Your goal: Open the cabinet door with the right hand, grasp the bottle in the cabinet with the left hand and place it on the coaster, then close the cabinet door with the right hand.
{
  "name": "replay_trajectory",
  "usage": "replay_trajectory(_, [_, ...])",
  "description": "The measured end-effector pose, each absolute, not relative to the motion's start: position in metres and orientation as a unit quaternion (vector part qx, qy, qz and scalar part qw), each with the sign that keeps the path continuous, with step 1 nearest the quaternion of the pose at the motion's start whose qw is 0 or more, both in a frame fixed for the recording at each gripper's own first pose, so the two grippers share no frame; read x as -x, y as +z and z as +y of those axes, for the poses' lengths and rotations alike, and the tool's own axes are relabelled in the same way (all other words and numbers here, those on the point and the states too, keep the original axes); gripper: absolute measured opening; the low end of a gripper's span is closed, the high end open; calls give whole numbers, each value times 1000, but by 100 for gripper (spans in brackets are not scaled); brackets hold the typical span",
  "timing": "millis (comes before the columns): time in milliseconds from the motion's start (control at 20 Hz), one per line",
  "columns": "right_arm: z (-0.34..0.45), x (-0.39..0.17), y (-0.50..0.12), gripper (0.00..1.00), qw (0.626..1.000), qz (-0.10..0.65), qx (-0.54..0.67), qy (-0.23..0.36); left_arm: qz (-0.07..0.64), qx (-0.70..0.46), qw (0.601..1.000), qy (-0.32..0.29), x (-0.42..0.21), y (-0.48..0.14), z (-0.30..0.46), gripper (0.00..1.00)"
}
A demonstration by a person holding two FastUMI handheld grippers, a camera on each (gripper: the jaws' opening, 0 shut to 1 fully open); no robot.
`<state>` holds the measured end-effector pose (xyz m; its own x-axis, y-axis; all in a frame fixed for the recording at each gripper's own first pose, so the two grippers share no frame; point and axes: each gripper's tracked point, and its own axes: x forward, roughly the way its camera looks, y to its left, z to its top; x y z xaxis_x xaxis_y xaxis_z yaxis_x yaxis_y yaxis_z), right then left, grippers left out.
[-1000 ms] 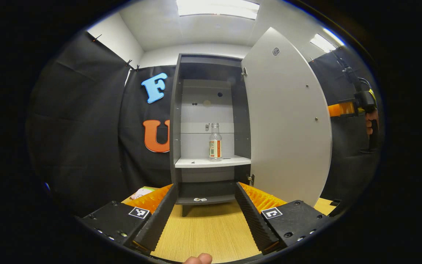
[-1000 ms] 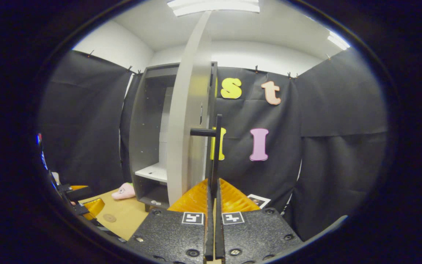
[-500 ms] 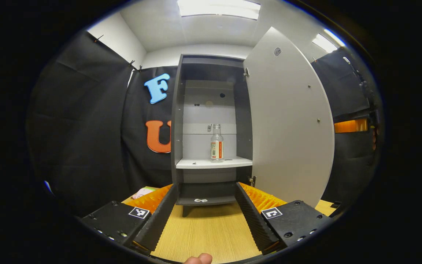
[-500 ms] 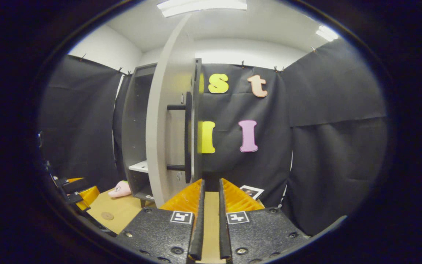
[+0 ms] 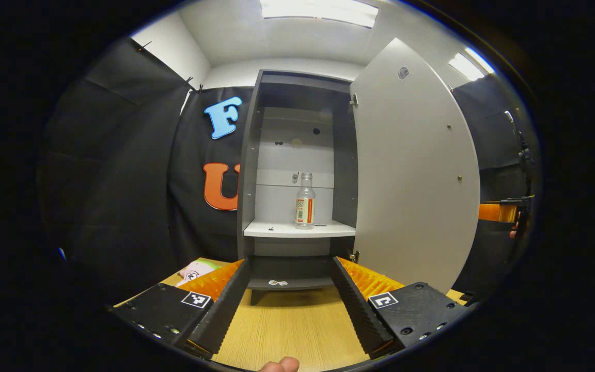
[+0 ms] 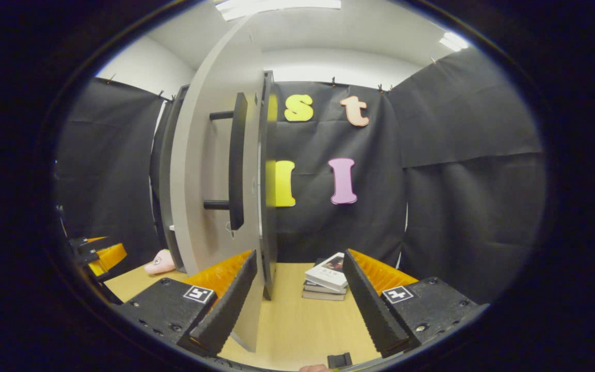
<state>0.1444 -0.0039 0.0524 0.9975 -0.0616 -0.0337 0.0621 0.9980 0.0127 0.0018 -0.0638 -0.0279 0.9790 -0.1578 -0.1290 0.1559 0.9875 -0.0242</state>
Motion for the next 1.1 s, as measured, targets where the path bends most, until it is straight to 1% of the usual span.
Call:
replay_trajectory(300, [3, -151, 33, 100, 997, 20, -68, -20, 52, 1, 993, -106, -56, -11, -83, 95])
replay_trajectory(450, [-8, -154, 19, 100, 996, 33, -79, -31, 54, 27, 985, -160, -87, -3, -112, 95])
replay_trajectory(550, [-20, -154, 9, 100, 995, 45, -74, -46, 47, 21, 984, -172, -115, 9, -119, 95])
replay_trajectory(700, [-33, -153, 4, 100, 994, 50, -78, -65, 22, -3, 985, -173, -167, 31, -126, 95])
replay_trajectory(900, [-48, -151, -1, 100, 991, 55, -92, -85, 27, 19, 979, -199, -234, 35, -150, 95])
replay_trajectory(1000, [-55, -148, -1, 100, 989, 57, -84, -106, 30, 19, 980, -197, -267, 37, -151, 95])
replay_trajectory(1100, [-69, -139, -3, 100, 988, 58, -77, -123, 26, 9, 983, -181, -295, 34, -150, 95])
